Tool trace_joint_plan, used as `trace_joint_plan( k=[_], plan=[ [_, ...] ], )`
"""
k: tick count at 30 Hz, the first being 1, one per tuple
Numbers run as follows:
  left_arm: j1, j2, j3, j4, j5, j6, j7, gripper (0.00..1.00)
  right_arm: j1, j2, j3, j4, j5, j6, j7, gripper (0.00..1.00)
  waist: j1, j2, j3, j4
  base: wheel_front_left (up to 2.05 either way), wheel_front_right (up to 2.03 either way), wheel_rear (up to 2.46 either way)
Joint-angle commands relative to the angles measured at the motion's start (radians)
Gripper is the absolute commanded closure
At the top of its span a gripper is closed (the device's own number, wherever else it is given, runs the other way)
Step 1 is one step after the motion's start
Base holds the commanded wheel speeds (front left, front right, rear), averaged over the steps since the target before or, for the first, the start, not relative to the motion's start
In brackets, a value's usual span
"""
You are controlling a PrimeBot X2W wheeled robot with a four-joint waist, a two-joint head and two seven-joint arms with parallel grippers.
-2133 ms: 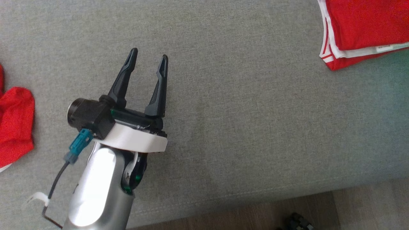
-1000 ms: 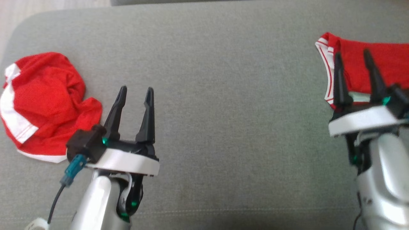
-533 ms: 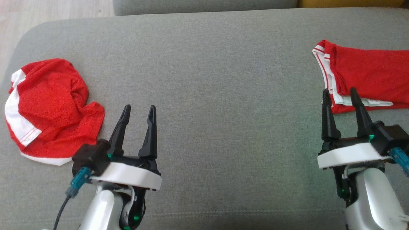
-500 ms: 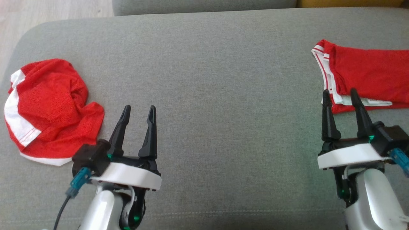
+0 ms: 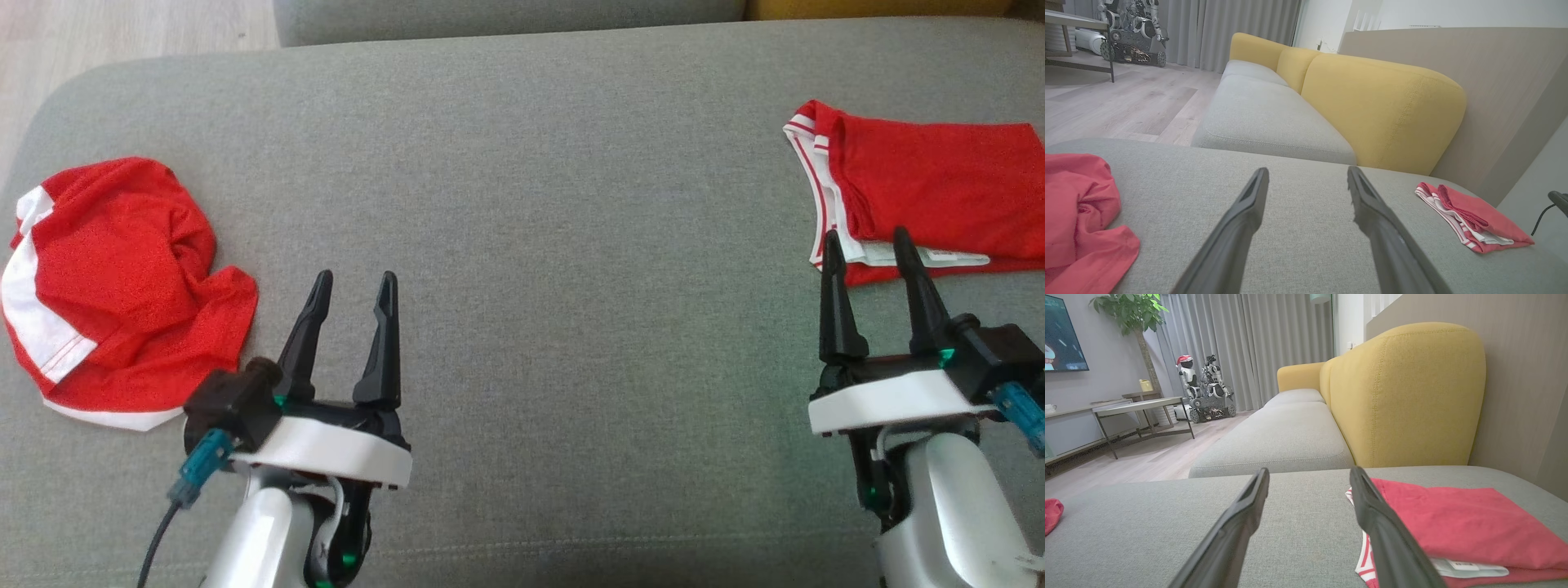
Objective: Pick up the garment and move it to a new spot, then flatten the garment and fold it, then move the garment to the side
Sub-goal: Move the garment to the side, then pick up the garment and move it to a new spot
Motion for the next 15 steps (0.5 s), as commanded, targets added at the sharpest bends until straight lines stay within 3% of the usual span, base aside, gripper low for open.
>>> trace_joint_plan(
  k=[1,8,15],
  plan=[
    [-0.022,0.007,0.031,-0.037,0.003,0.003,-0.005,0.00,-0.012,0.005,0.023,-0.036,0.005,0.007,-0.011,0.00,0.0001,-0.0001,0.002,0.001,0.00,0.00,0.00],
    [-0.031,0.007,0.030,-0.027,0.001,0.000,-0.005,0.00,-0.013,0.005,0.042,-0.031,0.006,0.007,-0.009,0.00,0.0001,-0.0001,0.012,0.017,0.00,0.00,0.00],
    [-0.046,0.007,0.069,-0.033,-0.038,0.016,-0.005,0.00,-0.029,0.005,0.084,-0.038,-0.011,0.007,0.007,0.00,0.0001,-0.0001,0.031,0.099,0.00,0.00,0.00]
  ],
)
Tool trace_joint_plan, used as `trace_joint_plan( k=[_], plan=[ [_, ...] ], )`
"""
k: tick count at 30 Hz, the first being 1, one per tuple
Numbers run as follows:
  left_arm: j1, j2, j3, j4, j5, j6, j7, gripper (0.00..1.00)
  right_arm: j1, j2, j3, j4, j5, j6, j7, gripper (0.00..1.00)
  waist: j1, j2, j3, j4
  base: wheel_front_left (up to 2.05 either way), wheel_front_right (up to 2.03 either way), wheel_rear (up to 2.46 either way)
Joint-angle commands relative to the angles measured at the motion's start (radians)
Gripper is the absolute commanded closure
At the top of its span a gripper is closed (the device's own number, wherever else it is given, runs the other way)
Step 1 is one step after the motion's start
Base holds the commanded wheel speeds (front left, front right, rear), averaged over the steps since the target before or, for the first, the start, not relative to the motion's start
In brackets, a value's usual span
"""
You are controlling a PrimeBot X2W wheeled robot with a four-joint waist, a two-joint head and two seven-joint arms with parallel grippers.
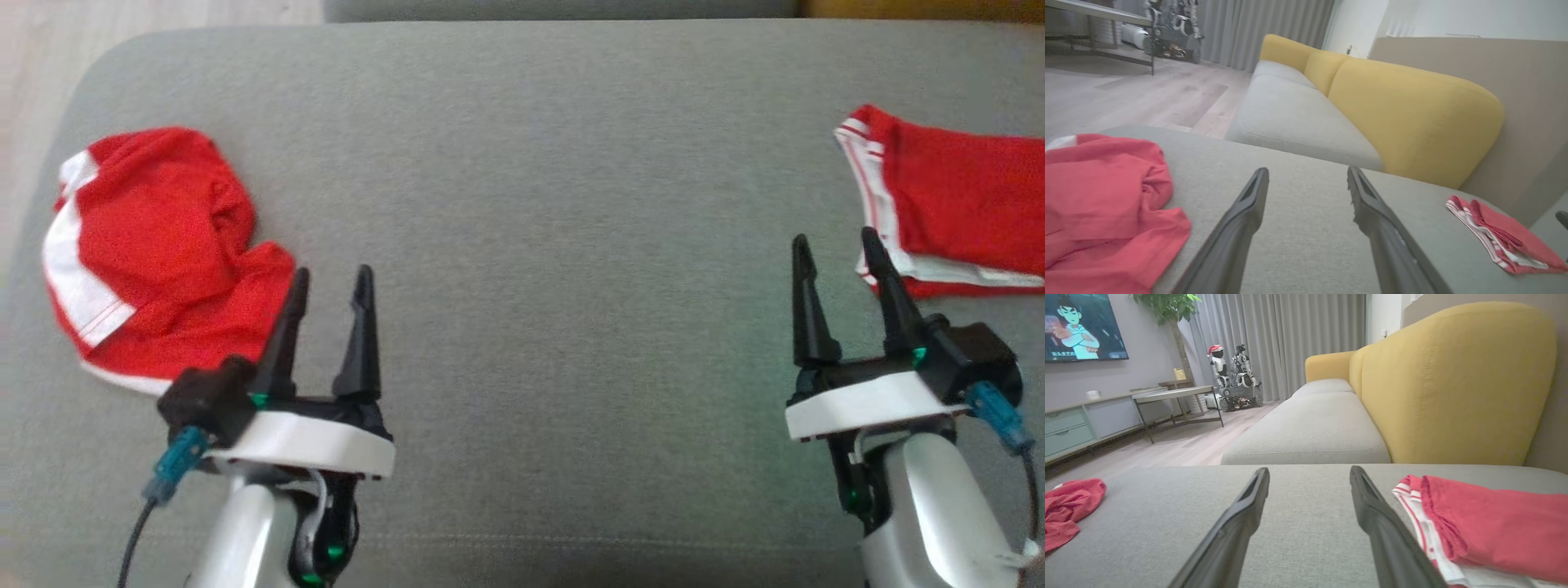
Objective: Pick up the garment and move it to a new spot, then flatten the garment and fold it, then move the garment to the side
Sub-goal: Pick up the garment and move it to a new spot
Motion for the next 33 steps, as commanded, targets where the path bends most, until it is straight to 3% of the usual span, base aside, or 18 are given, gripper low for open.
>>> trace_joint_plan(
  k=[1,9,12,19,26,33],
  plan=[
    [-0.044,0.007,0.051,-0.035,0.000,0.007,-0.005,0.00,-0.032,0.003,0.041,-0.037,-0.012,0.007,0.007,0.00,0.0000,-0.0001,0.011,0.052,0.00,0.00,0.00],
    [-0.039,0.007,0.086,-0.050,-0.015,0.013,-0.005,0.00,-0.046,-0.025,0.099,-0.038,-0.006,0.007,0.033,0.00,0.0000,-0.0001,0.013,0.173,0.00,0.00,0.00],
    [-0.030,0.007,0.100,-0.056,-0.089,0.027,-0.005,0.00,-0.048,-0.039,0.113,-0.036,-0.002,0.007,0.042,0.00,0.0000,-0.0001,0.009,0.226,0.00,0.00,0.00],
    [-0.012,0.007,0.105,-0.070,-0.087,0.035,-0.005,0.00,-0.053,-0.054,0.142,-0.033,0.009,0.007,0.057,0.00,0.0000,-0.0001,-0.003,0.315,0.00,0.00,0.00],
    [0.008,0.007,0.117,-0.079,-0.086,0.043,-0.005,0.00,-0.045,-0.054,0.153,-0.035,0.021,0.007,0.059,0.00,0.0000,-0.0001,-0.009,0.350,0.00,0.00,0.00],
    [0.000,0.007,0.143,-0.086,-0.085,0.043,-0.005,0.00,-0.046,-0.054,0.165,-0.048,0.025,0.007,0.067,0.00,0.0000,-0.0001,0.009,0.336,0.00,0.00,0.00]
  ],
)
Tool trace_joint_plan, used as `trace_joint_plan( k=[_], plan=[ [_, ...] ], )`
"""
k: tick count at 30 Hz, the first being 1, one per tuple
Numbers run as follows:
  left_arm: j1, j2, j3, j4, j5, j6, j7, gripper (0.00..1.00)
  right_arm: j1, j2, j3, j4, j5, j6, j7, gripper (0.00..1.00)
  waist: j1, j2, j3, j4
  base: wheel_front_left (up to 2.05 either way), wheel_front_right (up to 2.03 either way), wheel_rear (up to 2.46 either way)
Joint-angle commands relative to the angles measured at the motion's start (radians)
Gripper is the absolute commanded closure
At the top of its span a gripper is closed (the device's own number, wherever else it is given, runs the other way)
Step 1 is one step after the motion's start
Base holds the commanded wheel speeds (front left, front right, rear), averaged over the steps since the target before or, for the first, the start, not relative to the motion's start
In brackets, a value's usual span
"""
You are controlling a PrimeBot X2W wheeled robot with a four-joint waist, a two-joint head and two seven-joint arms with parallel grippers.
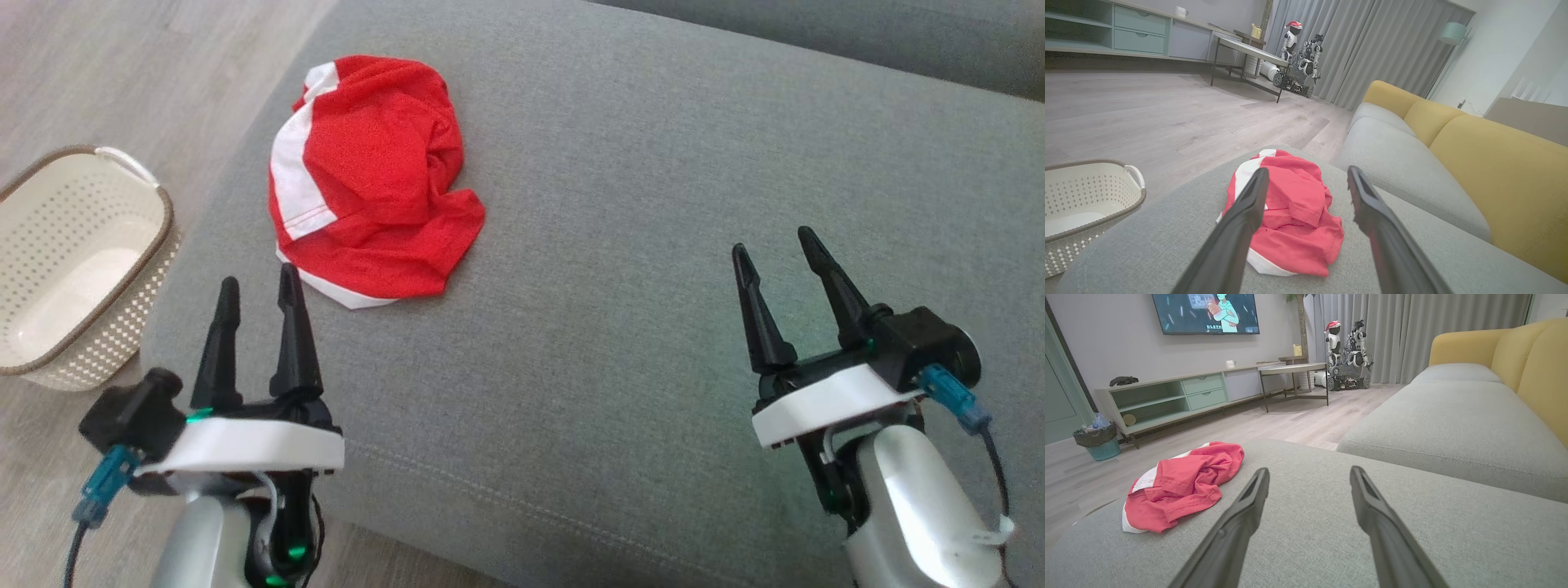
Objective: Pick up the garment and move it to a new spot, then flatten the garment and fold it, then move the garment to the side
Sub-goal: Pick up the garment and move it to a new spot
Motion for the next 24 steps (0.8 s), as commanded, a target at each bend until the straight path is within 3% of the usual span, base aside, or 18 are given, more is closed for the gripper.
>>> trace_joint_plan(
  k=[1,7,14,19,24],
  plan=[
    [-0.042,0.007,0.044,-0.039,0.008,0.003,-0.005,0.00,-0.025,-0.005,0.022,-0.043,0.007,0.007,0.005,0.00,0.0000,-0.0001,0.009,-0.011,0.00,0.00,0.00],
    [-0.077,0.007,0.088,-0.029,0.018,-0.011,-0.005,0.00,-0.039,-0.014,0.001,-0.068,-0.002,0.007,0.020,0.00,0.0000,-0.0001,0.047,-0.040,0.00,0.00,0.00],
    [-0.165,0.007,0.106,0.090,0.059,-0.041,-0.005,0.00,-0.060,-0.021,-0.064,-0.115,-0.035,0.007,0.046,0.00,0.0000,-0.0001,0.107,-0.064,0.00,0.00,0.00],
    [-0.293,0.031,0.080,0.287,0.104,-0.071,0.008,0.00,-0.076,-0.028,-0.111,-0.163,-0.062,0.007,0.072,0.00,0.0000,-0.0001,0.157,-0.086,0.00,0.00,0.00],
    [-0.425,0.072,0.086,0.441,0.107,-0.071,0.062,0.00,-0.092,-0.037,-0.132,-0.218,-0.072,0.007,0.098,0.00,0.0000,-0.0001,0.203,-0.109,0.00,0.00,0.00]
  ],
)
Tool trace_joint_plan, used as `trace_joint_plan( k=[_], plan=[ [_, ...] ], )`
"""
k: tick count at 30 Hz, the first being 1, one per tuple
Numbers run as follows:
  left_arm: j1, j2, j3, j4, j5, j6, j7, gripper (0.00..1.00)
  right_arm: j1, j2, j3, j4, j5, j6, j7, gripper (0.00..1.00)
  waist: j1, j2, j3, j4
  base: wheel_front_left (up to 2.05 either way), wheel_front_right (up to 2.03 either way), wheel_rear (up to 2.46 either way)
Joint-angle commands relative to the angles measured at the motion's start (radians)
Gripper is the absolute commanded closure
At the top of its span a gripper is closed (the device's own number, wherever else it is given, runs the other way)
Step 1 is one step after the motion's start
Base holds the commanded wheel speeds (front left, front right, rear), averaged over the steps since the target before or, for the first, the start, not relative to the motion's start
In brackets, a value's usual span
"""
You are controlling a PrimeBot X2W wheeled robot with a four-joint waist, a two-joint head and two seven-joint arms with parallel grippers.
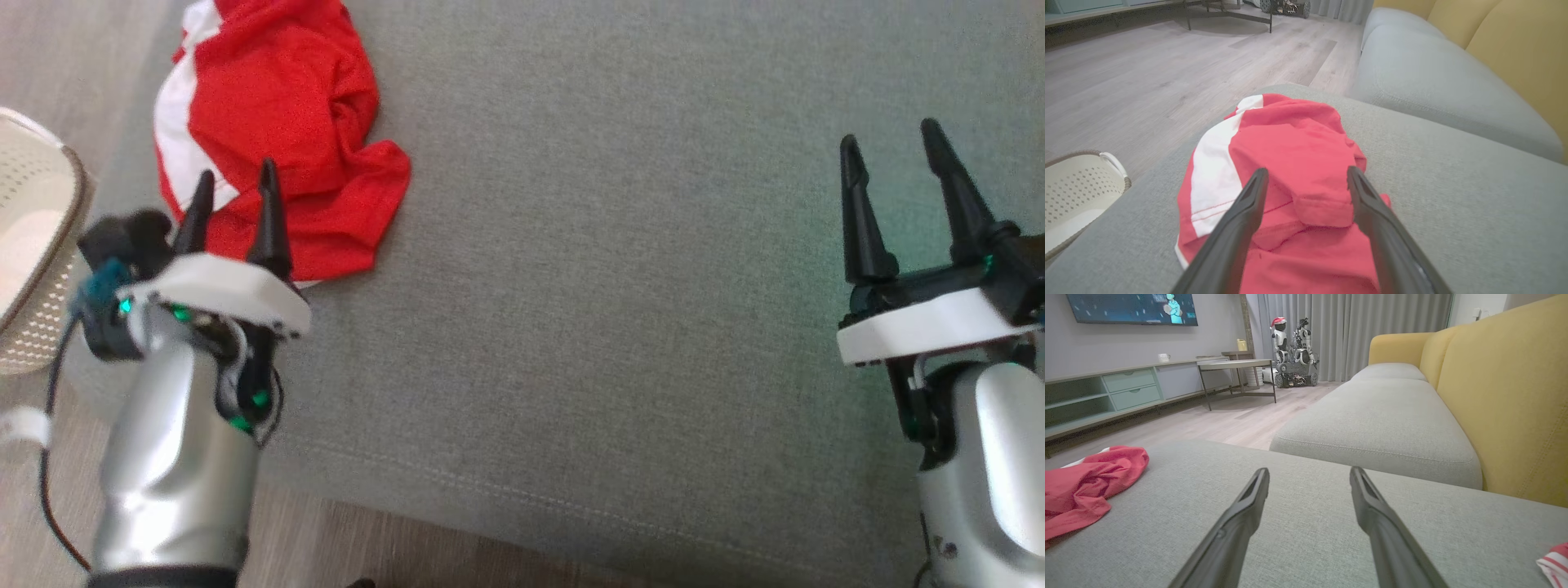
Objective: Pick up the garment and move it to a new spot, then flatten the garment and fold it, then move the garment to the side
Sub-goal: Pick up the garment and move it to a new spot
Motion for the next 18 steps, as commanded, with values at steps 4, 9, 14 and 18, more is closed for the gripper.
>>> trace_joint_plan(
  k=[4,9,14,18],
  plan=[
    [-0.109,0.069,0.041,0.077,0.010,0.008,0.034,0.00,-0.029,-0.010,0.020,-0.066,-0.014,0.007,0.018,0.00,-0.0001,0.0000,0.045,-0.029,0.00,0.00,0.00],
    [-0.207,0.102,0.054,0.213,0.012,0.035,0.063,0.00,-0.029,-0.007,0.023,-0.085,-0.018,0.007,0.027,0.00,-0.0001,0.0000,0.072,-0.052,0.00,0.00,0.00],
    [-0.275,0.127,0.053,0.331,0.017,0.048,0.078,0.00,-0.030,-0.002,0.024,-0.090,-0.019,0.007,0.027,0.00,-0.0001,0.0000,0.085,-0.071,0.00,0.00,0.00],
    [-0.301,0.133,0.043,0.402,0.007,0.019,0.110,1.00,-0.031,0.004,0.018,-0.087,-0.019,0.007,0.021,0.00,-0.0001,0.0000,0.086,-0.083,0.00,0.00,0.00]
  ],
)
